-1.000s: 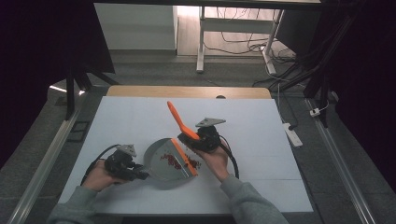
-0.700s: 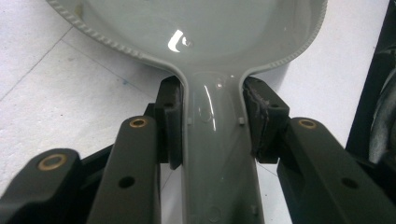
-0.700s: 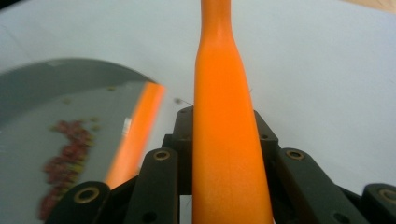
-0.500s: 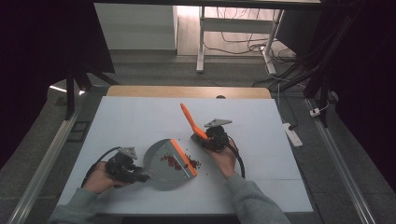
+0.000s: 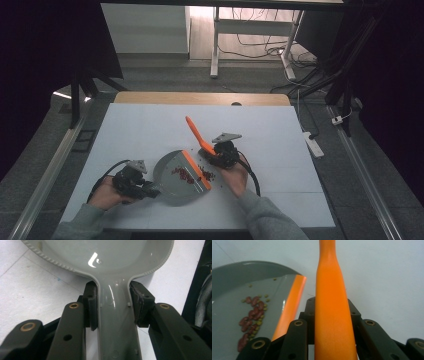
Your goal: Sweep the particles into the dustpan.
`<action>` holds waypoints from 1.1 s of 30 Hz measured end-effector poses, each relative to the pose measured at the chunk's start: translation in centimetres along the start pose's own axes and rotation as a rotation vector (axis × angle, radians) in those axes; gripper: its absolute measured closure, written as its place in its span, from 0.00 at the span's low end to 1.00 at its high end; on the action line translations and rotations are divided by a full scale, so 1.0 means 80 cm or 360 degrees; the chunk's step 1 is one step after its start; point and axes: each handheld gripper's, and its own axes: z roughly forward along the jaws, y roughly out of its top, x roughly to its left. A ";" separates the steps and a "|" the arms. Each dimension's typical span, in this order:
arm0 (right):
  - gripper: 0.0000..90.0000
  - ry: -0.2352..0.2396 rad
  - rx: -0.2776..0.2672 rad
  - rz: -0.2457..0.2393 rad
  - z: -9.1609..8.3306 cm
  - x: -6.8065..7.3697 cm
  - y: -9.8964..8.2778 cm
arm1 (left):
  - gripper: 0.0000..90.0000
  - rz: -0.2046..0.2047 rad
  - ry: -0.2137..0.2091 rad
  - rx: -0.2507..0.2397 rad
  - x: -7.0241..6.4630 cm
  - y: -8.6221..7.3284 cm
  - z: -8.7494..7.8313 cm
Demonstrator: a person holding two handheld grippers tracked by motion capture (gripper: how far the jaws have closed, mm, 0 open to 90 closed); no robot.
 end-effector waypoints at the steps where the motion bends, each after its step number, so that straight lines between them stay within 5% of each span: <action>1: 0.79 -0.0002 -0.0006 -0.0011 0.000 0.004 -0.001 | 0.68 0.0000 0.0000 -0.0001 -0.001 0.000 0.000; 11: 0.79 0.0148 -0.0058 0.0041 0.007 0.039 -0.001 | 0.68 0.0001 -0.0003 0.0002 -0.002 0.000 0.002; 14: 0.79 0.0294 -0.0076 0.0111 0.009 0.051 0.003 | 0.68 0.0000 -0.0003 0.0001 -0.002 0.000 0.002; 17: 0.79 0.0346 -0.0073 0.0069 0.011 0.064 0.006 | 0.68 0.0000 -0.0003 0.0001 -0.002 -0.001 0.002; 21: 0.79 0.0321 -0.0133 0.0047 0.001 0.059 0.013 | 0.68 0.0004 -0.0003 -0.0001 -0.002 -0.001 0.002; 33: 0.79 0.0113 -0.0197 0.0083 -0.019 0.003 0.018 | 0.69 -0.0052 0.0009 -0.0030 0.001 -0.002 -0.001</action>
